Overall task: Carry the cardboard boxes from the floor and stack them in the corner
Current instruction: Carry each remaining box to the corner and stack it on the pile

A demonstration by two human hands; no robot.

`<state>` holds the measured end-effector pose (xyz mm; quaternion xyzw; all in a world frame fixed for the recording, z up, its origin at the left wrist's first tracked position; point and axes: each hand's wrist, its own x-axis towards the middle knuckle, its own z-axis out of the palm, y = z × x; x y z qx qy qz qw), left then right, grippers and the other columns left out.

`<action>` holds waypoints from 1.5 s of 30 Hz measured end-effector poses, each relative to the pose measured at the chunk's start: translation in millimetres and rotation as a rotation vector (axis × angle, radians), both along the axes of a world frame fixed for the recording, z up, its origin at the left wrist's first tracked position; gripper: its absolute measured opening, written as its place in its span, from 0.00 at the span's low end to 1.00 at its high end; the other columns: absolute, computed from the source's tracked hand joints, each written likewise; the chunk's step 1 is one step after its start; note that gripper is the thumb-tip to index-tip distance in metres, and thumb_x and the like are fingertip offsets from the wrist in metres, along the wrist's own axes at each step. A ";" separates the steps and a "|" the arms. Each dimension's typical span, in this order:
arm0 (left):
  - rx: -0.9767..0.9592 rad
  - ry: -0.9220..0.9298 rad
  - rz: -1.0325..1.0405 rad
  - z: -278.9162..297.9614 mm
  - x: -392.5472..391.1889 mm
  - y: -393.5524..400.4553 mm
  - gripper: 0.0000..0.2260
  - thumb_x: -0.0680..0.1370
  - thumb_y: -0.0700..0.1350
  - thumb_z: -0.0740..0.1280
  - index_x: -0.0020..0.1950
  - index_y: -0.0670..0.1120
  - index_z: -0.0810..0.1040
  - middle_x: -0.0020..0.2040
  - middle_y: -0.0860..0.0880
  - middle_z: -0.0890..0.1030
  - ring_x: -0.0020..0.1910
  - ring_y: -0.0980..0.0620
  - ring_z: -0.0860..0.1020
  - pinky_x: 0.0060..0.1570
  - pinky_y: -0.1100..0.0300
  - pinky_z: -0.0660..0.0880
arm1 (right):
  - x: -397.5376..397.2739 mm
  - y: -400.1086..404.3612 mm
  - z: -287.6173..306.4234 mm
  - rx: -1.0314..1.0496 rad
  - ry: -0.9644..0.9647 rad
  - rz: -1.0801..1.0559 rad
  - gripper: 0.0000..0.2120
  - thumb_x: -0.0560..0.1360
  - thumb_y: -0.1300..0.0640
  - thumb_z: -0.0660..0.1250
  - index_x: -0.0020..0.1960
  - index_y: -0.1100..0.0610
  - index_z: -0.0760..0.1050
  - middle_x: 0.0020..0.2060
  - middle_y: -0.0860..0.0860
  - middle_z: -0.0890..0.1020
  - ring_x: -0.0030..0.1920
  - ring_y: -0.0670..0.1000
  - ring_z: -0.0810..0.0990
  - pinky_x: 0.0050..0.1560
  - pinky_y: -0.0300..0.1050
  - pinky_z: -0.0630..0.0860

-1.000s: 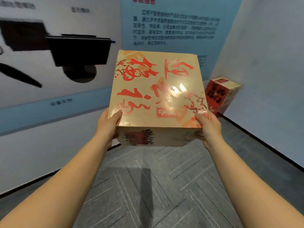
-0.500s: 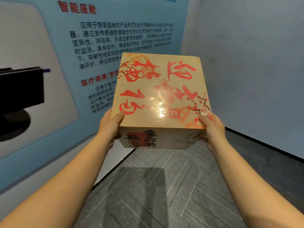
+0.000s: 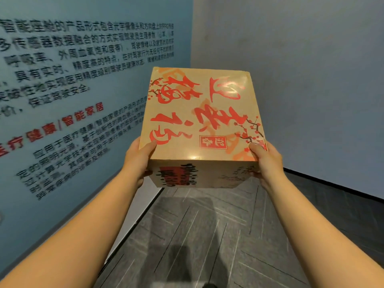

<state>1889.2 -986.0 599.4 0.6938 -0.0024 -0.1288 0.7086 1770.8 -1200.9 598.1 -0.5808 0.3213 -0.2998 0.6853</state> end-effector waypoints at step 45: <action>0.032 0.105 -0.067 -15.8 674.6 -562.9 0.06 0.80 0.46 0.60 0.57 0.48 0.68 0.40 0.54 0.73 0.35 0.55 0.70 0.34 0.57 0.65 | 660.4 -553.0 0.0 0.021 0.228 0.013 0.03 0.78 0.57 0.60 0.51 0.51 0.70 0.38 0.46 0.76 0.37 0.46 0.73 0.60 0.64 0.71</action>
